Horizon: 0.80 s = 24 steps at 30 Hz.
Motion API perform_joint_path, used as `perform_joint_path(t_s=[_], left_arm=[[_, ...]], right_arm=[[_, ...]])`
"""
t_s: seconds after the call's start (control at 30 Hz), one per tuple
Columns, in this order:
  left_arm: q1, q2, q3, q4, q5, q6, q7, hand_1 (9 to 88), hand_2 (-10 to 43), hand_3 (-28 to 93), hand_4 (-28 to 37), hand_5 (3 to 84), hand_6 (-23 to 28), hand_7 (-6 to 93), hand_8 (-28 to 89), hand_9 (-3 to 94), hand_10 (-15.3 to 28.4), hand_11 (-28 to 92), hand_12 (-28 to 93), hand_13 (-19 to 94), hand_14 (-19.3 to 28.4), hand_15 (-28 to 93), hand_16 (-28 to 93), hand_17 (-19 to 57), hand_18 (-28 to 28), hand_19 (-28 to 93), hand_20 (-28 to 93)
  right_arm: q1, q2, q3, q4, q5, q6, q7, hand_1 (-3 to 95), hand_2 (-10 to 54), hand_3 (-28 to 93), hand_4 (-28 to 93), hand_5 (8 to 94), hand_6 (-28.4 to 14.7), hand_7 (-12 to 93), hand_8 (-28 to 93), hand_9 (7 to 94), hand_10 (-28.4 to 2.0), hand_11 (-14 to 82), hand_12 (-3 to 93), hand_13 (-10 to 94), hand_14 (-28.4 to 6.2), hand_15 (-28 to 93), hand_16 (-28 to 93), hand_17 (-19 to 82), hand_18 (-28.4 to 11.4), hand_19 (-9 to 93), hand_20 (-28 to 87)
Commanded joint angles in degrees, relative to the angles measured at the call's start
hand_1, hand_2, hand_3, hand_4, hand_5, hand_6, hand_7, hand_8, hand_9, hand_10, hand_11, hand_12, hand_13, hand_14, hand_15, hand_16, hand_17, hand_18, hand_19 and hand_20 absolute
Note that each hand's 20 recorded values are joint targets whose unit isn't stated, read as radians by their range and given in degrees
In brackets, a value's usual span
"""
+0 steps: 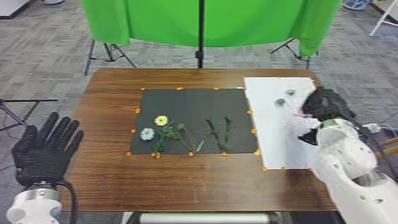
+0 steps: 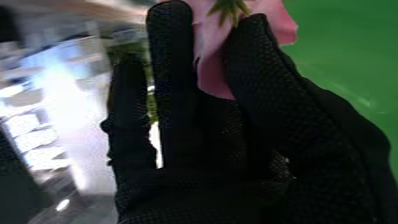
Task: Arrange flowers
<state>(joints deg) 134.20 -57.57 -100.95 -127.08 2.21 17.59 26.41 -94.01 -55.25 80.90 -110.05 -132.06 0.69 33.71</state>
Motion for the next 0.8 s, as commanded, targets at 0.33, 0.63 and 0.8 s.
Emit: perform_joint_path(t_s=[0.33,0.63,0.8], left_arm=[[-1.3,-0.21,1.28,0.77,-0.22,0.71,-1.69,23.2,13.5,80,-28.3,41.3,7.6,12.0,-11,37.0,13.6,16,9,30,12.2,17,-2,-5.1,12.2,30,12],[-2.1,0.68,1.77,1.0,0.02,0.55,-2.46,23.2,13.4,80,-28.3,41.3,7.7,11.9,-11,36.9,13.5,16,9,30,12.2,17,-2,-5.1,12.2,30,12],[-1.6,0.8,1.46,0.85,-0.06,0.56,-2.79,23.2,13.4,80,-28.3,41.4,7.7,11.8,-11,36.9,13.6,16,9,30,12.2,17,-2,-5.2,12.2,30,12]], right_arm=[[12.3,-18.9,-28.0,6.4,-0.5,1.9,-17.8,60.2,-9.5,70,-28,82.4,2.0,21,2,85.1,-10.5,4.2,32.4,72,-6.1,25,42,28,-19.4,73,34],[13.4,-22.7,-32.0,12.0,-8.6,2.4,-20.3,60.3,-9.5,70,-28,82.3,1.7,21,1,84.5,-10.6,4.1,32.1,72,-5.9,25,42,28,-19.4,73,34],[12.2,-22.9,-31.8,12.9,-9.7,1.9,-19.0,60.5,-9.5,69,-28,82.2,1.7,21,1,83.7,-10.4,3.9,31.8,71,-5.8,26,42,28,-19.2,73,34]])
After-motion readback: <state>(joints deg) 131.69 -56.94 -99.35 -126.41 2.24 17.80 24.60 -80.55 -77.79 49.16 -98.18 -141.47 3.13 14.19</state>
